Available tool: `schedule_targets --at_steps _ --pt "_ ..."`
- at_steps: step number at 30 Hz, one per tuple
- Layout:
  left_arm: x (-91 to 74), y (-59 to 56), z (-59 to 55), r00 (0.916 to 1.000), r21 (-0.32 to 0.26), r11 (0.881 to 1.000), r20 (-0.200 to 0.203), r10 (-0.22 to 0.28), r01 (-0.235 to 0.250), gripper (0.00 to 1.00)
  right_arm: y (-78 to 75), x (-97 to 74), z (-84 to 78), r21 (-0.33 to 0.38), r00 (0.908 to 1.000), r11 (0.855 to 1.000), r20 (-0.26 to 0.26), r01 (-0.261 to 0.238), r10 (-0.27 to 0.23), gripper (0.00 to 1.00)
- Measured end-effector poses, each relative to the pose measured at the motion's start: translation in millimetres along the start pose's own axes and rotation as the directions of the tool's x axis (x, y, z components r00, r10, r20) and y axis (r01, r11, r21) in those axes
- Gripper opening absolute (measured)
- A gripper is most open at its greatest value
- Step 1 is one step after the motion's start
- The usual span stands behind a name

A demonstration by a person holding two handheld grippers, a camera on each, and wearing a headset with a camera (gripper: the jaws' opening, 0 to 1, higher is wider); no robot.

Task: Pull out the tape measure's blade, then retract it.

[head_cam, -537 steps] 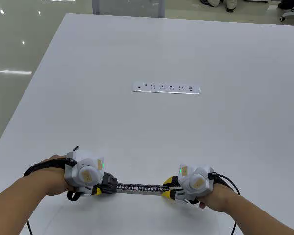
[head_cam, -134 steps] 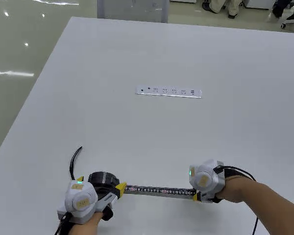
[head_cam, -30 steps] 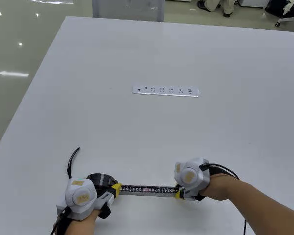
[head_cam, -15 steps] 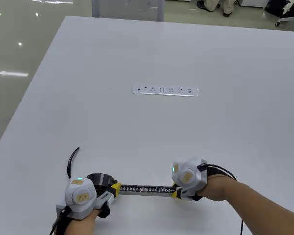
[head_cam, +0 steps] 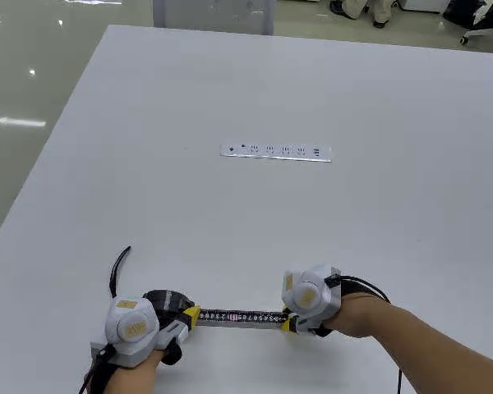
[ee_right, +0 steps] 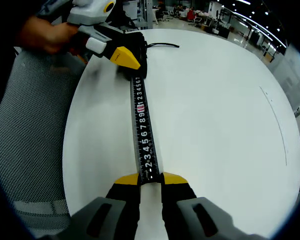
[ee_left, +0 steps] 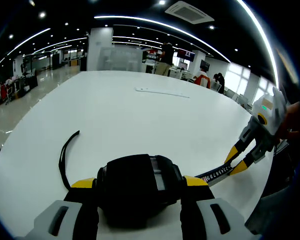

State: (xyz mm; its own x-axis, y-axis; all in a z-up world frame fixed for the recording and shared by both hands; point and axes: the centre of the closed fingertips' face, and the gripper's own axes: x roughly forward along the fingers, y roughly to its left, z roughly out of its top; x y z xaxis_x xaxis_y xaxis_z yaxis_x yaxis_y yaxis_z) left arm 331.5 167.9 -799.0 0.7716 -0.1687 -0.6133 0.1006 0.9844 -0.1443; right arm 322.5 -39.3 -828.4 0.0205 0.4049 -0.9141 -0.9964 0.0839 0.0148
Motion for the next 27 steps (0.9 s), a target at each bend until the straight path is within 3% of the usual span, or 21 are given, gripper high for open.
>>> schedule_targets --at_steps 27 --pt "-0.2 1.5 0.3 1.0000 -0.012 1.000 -0.006 -0.002 0.002 0.63 3.7 9.4 22.4 0.000 0.9994 1.000 0.032 -0.008 0.008 0.14"
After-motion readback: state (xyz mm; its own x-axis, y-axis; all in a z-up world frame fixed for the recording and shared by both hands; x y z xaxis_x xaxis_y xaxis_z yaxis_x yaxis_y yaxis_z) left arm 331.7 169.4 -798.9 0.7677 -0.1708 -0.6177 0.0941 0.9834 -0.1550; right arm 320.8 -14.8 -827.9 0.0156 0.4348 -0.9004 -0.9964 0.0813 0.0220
